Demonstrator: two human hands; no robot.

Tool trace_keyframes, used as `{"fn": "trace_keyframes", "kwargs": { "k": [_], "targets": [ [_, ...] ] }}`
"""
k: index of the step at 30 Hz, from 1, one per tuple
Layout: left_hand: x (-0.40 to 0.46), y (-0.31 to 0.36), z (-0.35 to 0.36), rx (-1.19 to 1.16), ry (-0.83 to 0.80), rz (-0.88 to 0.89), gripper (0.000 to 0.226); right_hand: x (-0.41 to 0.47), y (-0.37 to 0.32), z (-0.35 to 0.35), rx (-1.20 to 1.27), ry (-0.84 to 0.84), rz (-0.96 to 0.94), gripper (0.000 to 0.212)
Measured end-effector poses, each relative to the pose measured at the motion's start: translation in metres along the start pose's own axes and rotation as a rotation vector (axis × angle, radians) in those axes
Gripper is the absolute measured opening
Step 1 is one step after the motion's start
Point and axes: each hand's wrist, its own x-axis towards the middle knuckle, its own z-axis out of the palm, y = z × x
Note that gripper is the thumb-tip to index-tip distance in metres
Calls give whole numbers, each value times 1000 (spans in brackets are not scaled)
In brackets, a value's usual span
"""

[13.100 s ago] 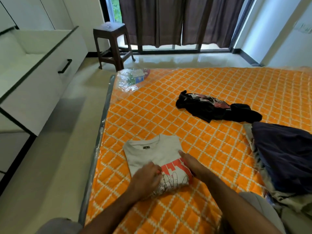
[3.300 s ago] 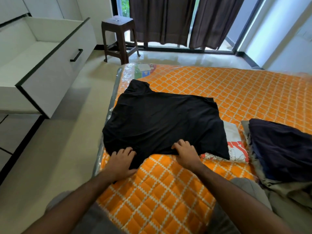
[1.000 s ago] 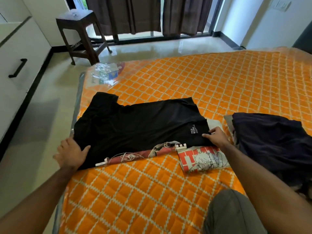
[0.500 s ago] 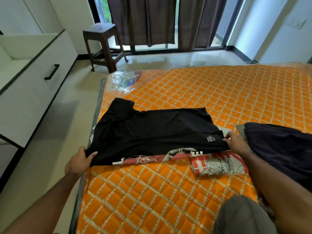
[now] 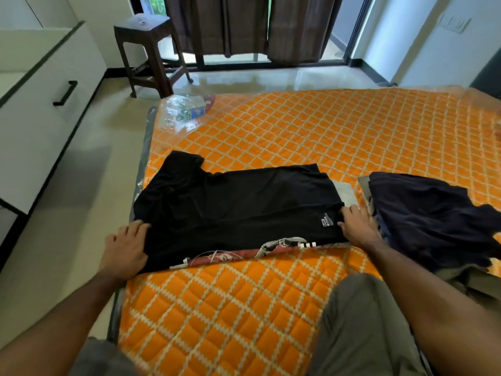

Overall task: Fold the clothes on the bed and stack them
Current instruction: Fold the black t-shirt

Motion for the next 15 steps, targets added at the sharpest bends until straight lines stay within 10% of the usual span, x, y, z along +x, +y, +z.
{"fn": "trace_keyframes", "kwargs": {
  "k": [15],
  "targets": [
    [95, 93, -18, 128, -278, 159, 64, 52, -94, -8, -55, -60, -252, 54]
  ]
}}
